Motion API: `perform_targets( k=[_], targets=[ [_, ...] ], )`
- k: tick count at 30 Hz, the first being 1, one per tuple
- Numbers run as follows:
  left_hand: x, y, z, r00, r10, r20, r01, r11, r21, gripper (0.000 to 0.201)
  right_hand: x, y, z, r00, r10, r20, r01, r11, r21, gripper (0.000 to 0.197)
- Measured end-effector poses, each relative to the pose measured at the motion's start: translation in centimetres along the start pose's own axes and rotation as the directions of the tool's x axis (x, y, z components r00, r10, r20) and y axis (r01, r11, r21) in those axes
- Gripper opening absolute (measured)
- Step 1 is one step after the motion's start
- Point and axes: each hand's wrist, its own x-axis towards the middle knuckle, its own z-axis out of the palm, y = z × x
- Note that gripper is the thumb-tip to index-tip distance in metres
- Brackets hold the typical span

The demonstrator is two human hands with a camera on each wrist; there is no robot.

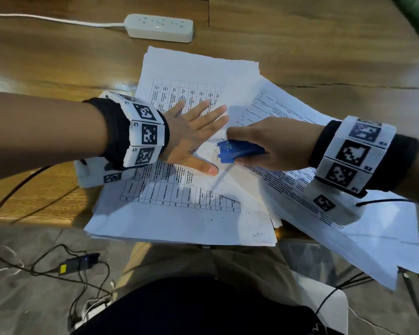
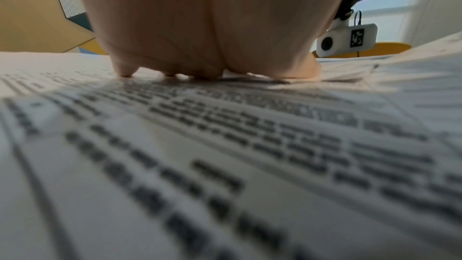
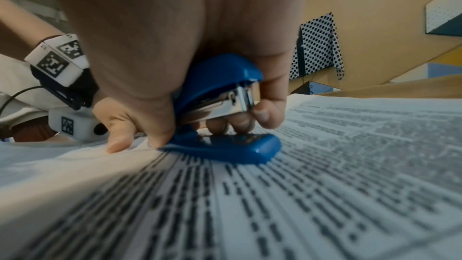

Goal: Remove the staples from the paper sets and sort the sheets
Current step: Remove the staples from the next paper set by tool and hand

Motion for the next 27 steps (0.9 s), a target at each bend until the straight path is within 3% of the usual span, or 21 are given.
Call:
perform_targets(
  k=[7,13,17,23,27],
  targets=[
    [0.5,-0.1,0.3,1.0,0.001,-0.003,-0.001,1.0,-0.005,0.11,0.1,-0.5,0.0,1.0,0.001,0.009,-0.001,0.999,-0.036,0.023],
    [0.4,0.1,0.0,1.0,-0.009,0.005,0.009,1.0,0.013,0.111,1.3,0.0,-1.2,0.994,-0.034,0.107,0.044,0.995,-0.091,0.024],
    [0.4,0.1,0.0,1.0,-0.014,0.007,0.014,1.0,0.026,0.11,0.5,-0.1,0.0,0.999,-0.021,0.03,0.022,0.999,-0.035,0.022],
    [0.4,0.3,-0.1,1.0,-0.02,0.013,0.019,0.999,0.036,0.111,0.3,-0.7,0.1,0.999,-0.051,-0.006,0.049,0.978,-0.202,0.025],
    [0.4,0.0,0.1,1.0,-0.009,0.004,0.009,0.999,0.05,0.117,0.5,-1.0,-0.1,1.0,-0.005,0.025,0.007,0.997,-0.08,0.02]
  ],
)
